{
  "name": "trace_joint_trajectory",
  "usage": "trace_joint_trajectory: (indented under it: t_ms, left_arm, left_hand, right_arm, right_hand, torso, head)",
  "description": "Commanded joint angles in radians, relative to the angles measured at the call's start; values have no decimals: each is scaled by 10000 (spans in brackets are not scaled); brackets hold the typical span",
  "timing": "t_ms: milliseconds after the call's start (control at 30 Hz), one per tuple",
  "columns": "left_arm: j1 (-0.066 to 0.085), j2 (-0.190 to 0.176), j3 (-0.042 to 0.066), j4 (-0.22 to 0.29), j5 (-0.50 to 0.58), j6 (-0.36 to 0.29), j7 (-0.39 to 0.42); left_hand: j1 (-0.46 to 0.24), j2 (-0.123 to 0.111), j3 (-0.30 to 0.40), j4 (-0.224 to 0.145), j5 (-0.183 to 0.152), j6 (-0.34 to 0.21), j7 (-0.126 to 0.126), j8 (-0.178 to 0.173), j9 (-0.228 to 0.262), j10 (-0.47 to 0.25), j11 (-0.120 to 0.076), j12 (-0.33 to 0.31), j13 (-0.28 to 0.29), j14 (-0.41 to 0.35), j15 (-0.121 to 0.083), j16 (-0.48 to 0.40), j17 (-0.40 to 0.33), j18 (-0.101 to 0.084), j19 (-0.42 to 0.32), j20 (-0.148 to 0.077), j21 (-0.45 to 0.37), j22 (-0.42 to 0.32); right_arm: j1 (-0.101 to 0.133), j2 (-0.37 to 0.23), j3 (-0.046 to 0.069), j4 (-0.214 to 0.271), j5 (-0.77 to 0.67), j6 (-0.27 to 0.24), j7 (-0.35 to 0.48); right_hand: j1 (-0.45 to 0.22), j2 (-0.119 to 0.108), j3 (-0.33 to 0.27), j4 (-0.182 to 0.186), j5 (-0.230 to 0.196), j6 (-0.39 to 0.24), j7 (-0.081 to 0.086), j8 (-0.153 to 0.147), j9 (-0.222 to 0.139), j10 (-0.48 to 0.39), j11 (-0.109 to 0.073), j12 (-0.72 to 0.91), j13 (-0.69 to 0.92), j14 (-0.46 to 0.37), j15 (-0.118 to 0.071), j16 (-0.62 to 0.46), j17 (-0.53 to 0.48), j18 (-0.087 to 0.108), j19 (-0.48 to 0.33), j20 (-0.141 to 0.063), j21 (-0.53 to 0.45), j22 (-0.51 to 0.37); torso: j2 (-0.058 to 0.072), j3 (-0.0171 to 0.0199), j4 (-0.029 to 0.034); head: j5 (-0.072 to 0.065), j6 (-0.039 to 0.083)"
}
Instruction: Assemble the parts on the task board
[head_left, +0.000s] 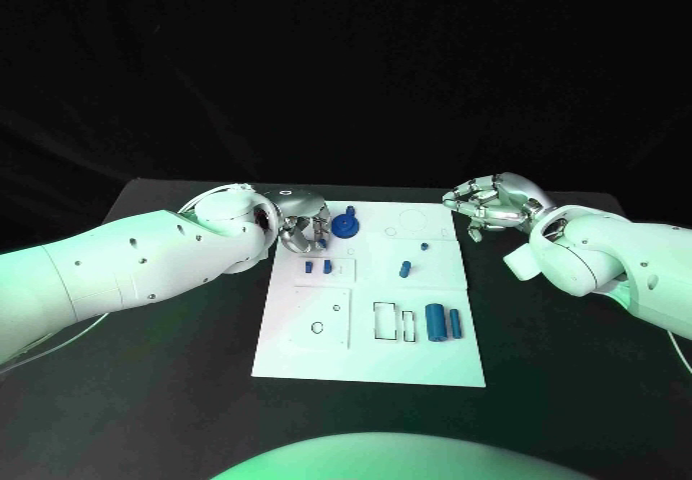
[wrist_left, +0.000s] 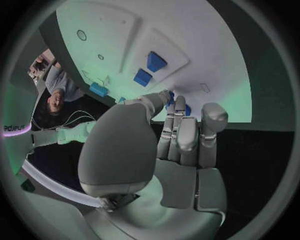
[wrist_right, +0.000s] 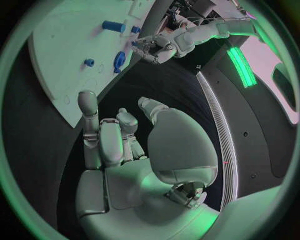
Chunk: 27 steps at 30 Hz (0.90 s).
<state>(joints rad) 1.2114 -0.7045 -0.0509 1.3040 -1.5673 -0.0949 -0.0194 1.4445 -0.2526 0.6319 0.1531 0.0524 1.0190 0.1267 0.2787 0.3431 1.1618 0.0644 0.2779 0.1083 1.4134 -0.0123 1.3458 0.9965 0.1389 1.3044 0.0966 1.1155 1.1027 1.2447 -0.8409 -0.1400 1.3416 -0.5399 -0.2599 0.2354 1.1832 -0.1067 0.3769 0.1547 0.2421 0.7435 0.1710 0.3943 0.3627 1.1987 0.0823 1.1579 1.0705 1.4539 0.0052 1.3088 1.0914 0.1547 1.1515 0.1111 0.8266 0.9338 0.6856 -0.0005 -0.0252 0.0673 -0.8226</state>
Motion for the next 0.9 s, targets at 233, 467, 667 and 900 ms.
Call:
trace_joint_trajectory:
  t_ms: [233,467,667,900]
  left_arm:
    - [-6,48,-1,-6,-12,408,-9]
    - [-5,60,-6,-6,-13,503,-31]
    - [-5,67,-9,-18,-13,579,-93]
    - [-6,92,-16,-74,2,559,-94]
  left_hand:
    - [-72,31,23,-61,10,17,27,-31,13,87,2,-44,17,65,27,28,-24,-198,64,-10,30,-14]
    - [-72,34,25,-64,10,19,27,-32,14,91,1,-47,18,71,27,38,1,-202,74,-10,48,4]
    - [-69,43,32,-71,10,22,28,-36,15,98,1,-58,22,70,27,37,-2,-202,72,-9,48,4]
    - [-166,19,4,-58,2,-43,65,-107,6,72,37,-164,34,63,50,35,-19,-201,55,4,37,-7]
  right_arm:
    - [-7,10,0,12,-22,151,92]
    - [-7,15,1,11,-21,157,91]
    - [-7,16,1,12,-21,158,90]
    - [-7,19,1,15,-19,158,93]
  right_hand:
    - [-10,124,6,45,2,-68,-8,41,-16,70,-1,10,-4,8,-4,-32,-14,66,15,-2,-40,-16]
    - [-10,124,6,45,2,-68,-8,41,-16,70,-1,10,-4,8,-4,-32,-14,66,15,-2,-40,-16]
    - [-10,124,6,45,2,-68,-8,41,-16,70,-1,10,-4,8,-4,-32,-14,66,15,-2,-40,-16]
    - [-10,124,6,45,2,-68,-8,41,-16,70,-1,10,-4,8,-4,-32,-14,66,15,-2,-40,-16]
  torso:
    - [0,1,-2]
    - [4,3,5]
    - [3,0,-2]
    - [5,0,3]
  head:
    - [-4,-17]
    - [-17,-29]
    - [-12,-22]
    - [-15,-29]
